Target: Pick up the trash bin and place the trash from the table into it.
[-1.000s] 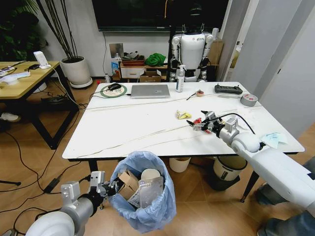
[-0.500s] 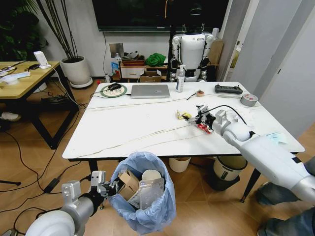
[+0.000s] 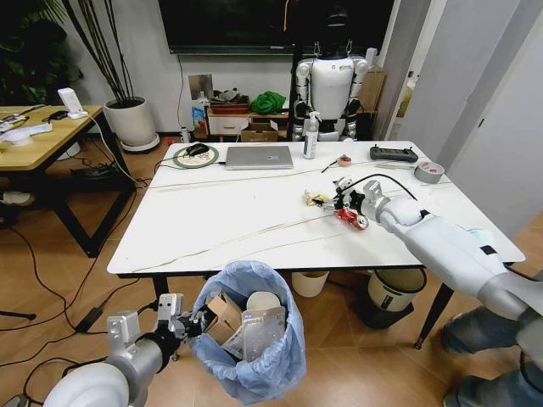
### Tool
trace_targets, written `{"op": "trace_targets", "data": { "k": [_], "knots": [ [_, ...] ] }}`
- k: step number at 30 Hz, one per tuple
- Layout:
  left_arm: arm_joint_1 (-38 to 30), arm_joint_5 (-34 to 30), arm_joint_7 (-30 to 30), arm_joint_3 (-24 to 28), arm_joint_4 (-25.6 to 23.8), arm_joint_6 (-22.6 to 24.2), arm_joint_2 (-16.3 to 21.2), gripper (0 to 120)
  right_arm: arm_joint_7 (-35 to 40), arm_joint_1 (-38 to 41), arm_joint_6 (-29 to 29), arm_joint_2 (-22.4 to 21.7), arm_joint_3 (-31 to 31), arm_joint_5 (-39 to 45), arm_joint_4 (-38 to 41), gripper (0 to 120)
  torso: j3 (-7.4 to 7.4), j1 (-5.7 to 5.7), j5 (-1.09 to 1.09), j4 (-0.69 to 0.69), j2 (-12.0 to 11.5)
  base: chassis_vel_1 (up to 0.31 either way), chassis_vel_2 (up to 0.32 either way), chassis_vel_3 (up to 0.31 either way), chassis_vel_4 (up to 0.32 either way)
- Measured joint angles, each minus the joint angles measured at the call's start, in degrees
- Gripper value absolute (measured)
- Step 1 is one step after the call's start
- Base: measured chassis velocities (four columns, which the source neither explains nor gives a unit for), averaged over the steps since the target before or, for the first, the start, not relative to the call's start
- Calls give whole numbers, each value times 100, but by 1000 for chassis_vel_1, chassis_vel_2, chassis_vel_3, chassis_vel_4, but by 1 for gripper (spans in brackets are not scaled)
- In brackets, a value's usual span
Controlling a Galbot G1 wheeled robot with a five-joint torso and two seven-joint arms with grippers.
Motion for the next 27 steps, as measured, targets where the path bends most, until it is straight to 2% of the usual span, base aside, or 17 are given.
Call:
{"op": "trace_targets", "data": {
  "k": [8, 27],
  "knots": [
    [-28, -21, 0, -15, 22, 0, -5, 0, -266, 136, 190, 479, 2, -262, -823, 100, 0, 0, 1, 1, 0, 0, 0, 0, 0],
    [-41, -58, 3, -20, 42, -5, -1, 0, -458, 237, 329, 840, 86, -402, -1356, 100, 0, 0, 0, -1, 0, 0, 0, 0, 0]
  ]
}}
